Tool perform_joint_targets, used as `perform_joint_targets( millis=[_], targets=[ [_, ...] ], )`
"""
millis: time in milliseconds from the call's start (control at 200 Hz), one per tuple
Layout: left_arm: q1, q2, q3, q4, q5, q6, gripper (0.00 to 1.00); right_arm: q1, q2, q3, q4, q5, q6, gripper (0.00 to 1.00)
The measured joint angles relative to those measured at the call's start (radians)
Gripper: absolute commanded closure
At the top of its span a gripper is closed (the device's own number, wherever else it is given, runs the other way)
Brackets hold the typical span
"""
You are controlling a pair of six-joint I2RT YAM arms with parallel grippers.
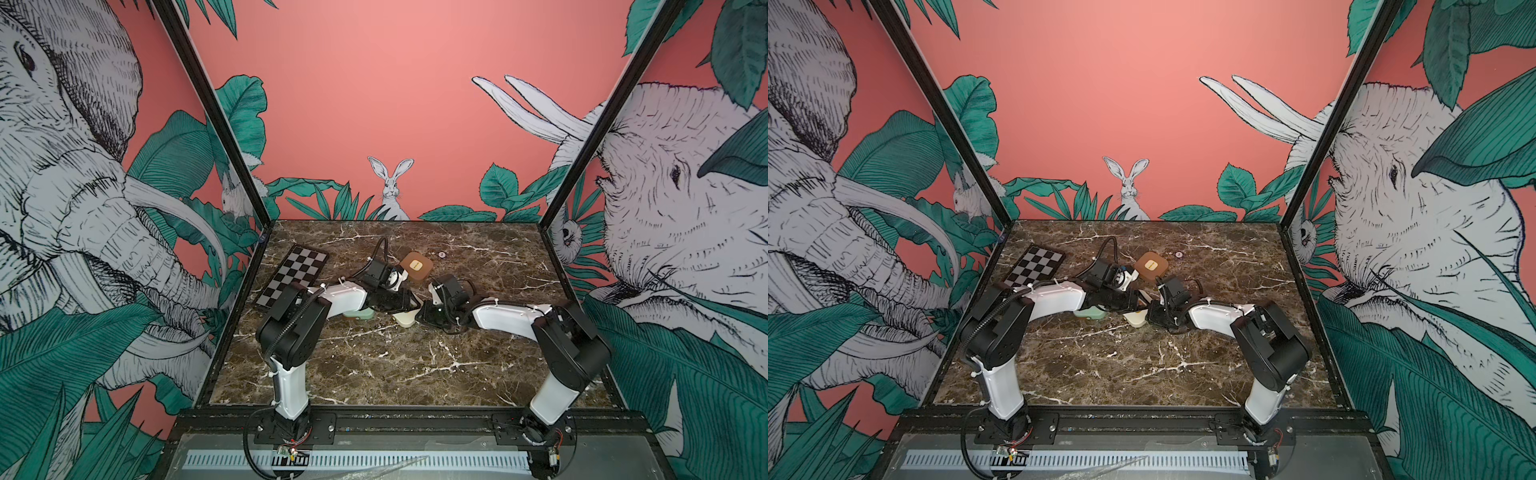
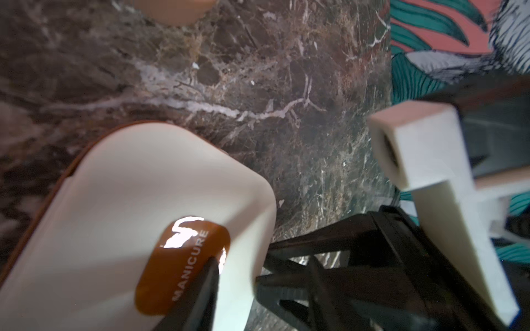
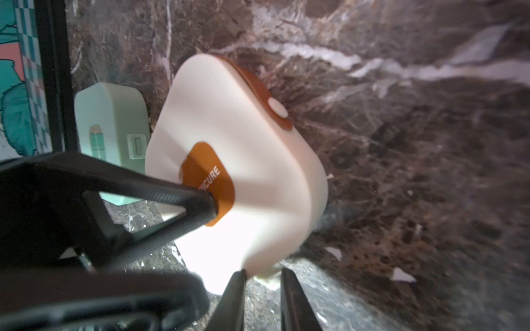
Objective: Organize nail clipper sets
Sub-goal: Close the storage box at the center of the board.
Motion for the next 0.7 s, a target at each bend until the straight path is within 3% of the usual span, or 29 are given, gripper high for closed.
perform_joint_targets(
  millis=[75,245,460,700],
  targets=[
    [0.003,-0.013,0.032,-0.074,-0.034,0.027,0.26,0.000,0.003,0.000,0.011,0.000,0.000,0.76],
    [0.055,-0.018,0.144,-0.279,-0.138,0.124,0.19,-0.001,0.006,0.000,0.015,0.000,0.000,0.77],
    [0.113,0.045,0.329,-0.449,-0.187,0.264,0.19,-0.002,0.010,0.002,0.023,0.000,-0.001,0.77],
    [0.096,0.136,0.349,-0.535,-0.166,0.340,0.21,-0.002,0.014,0.016,0.004,0.000,-0.006,0.77]
  ],
)
